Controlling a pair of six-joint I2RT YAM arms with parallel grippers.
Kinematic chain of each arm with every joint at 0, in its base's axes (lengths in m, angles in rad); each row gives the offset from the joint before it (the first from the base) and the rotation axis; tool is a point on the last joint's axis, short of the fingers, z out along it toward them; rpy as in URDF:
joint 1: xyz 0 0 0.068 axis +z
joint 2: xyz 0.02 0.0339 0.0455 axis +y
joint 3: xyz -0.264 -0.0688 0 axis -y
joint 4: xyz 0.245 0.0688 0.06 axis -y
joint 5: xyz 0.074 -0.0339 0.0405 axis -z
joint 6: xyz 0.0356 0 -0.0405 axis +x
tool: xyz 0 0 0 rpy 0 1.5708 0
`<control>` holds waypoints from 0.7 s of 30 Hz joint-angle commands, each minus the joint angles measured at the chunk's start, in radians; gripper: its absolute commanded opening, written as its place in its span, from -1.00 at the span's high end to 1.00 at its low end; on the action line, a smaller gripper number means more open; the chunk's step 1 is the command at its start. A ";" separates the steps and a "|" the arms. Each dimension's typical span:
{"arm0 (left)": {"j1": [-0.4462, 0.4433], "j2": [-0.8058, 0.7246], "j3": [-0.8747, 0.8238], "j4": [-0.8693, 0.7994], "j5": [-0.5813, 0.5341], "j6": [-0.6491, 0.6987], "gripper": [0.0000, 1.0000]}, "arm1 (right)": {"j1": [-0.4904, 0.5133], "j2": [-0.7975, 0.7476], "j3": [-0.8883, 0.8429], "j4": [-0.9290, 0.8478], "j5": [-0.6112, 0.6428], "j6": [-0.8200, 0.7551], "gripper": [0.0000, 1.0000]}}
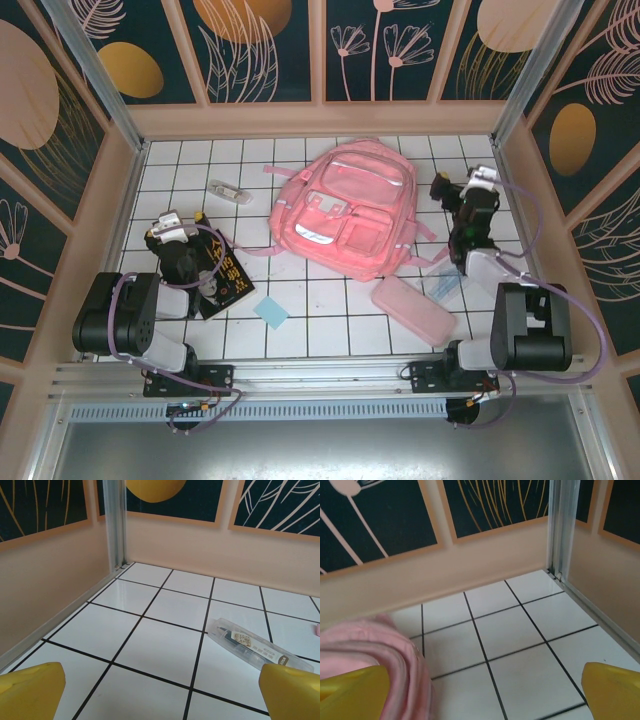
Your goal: Pack the student bag
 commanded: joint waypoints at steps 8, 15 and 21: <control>-0.007 -0.138 0.307 -0.644 -0.010 -0.132 -0.97 | -0.040 0.202 0.421 -0.647 -0.272 0.273 -0.98; -0.112 -0.106 0.503 -0.966 0.078 -0.532 -0.97 | -0.041 0.357 0.539 -0.665 -0.406 0.303 -0.98; -0.197 -0.040 0.493 -0.977 0.235 -0.773 -0.97 | -0.009 0.416 0.524 -0.660 -0.528 0.319 -0.98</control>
